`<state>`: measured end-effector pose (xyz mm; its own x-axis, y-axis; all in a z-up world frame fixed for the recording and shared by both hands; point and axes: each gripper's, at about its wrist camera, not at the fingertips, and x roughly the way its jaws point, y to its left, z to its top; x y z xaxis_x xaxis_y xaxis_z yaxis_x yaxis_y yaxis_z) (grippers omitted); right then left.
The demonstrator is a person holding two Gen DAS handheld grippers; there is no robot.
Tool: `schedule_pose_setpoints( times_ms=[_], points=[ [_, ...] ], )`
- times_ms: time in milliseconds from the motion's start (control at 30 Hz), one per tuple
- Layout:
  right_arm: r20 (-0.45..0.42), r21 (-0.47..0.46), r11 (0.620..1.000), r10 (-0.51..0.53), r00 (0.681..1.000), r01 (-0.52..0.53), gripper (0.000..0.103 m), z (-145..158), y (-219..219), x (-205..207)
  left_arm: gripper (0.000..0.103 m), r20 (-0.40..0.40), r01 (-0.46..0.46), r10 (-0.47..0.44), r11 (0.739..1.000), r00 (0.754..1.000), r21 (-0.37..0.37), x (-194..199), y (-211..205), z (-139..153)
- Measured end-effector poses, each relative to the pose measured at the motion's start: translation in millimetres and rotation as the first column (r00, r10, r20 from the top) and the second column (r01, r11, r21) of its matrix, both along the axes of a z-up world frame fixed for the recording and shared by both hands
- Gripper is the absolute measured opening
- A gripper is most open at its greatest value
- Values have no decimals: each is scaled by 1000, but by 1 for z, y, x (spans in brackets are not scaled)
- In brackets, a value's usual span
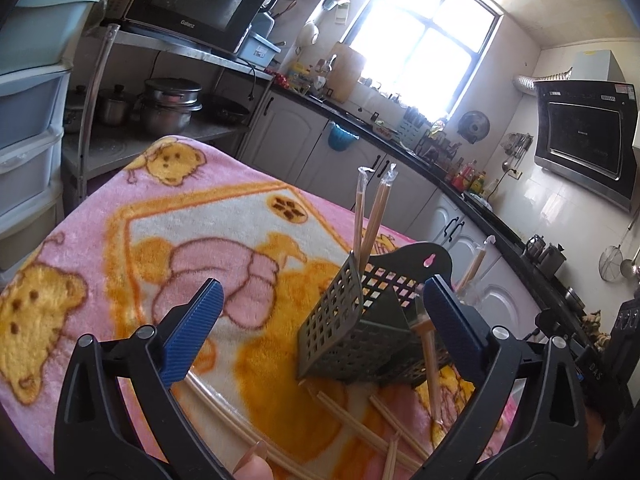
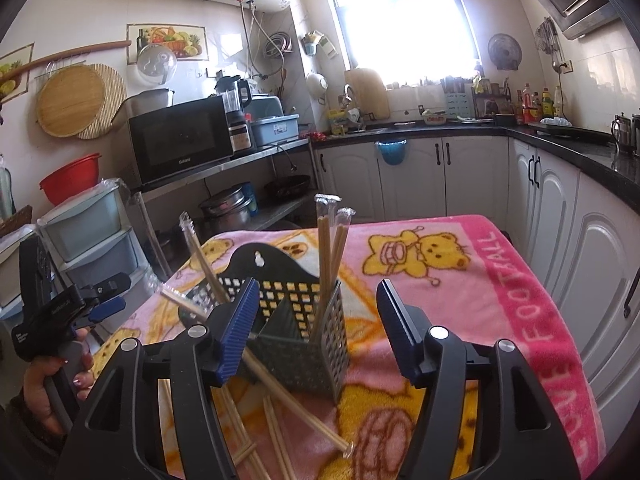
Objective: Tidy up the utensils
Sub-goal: 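Move both open tools back down to the scattered chopsticks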
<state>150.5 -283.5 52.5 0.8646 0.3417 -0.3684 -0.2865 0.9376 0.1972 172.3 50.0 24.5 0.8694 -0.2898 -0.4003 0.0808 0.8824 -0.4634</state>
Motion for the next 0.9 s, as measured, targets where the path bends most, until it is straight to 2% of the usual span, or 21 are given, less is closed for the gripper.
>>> schedule_pose_setpoints(
  times_ms=[267, 633, 900],
  points=[
    [-27, -20, 999, 26, 999, -26, 59, -8, 8, -12, 92, -33, 8, -7, 1000, 999, 7, -4, 0, -7],
    [-125, -58, 995, 77, 989, -85, 58, -31, 16, -19, 92, -97, 39, -35, 999, 995, 36, -7, -8, -26],
    [-187, -100, 984, 124, 975, -145, 42, -47, 26, -24, 92, -129, 69, -61, 996, 990, 54, -11, -15, -38]
  ],
)
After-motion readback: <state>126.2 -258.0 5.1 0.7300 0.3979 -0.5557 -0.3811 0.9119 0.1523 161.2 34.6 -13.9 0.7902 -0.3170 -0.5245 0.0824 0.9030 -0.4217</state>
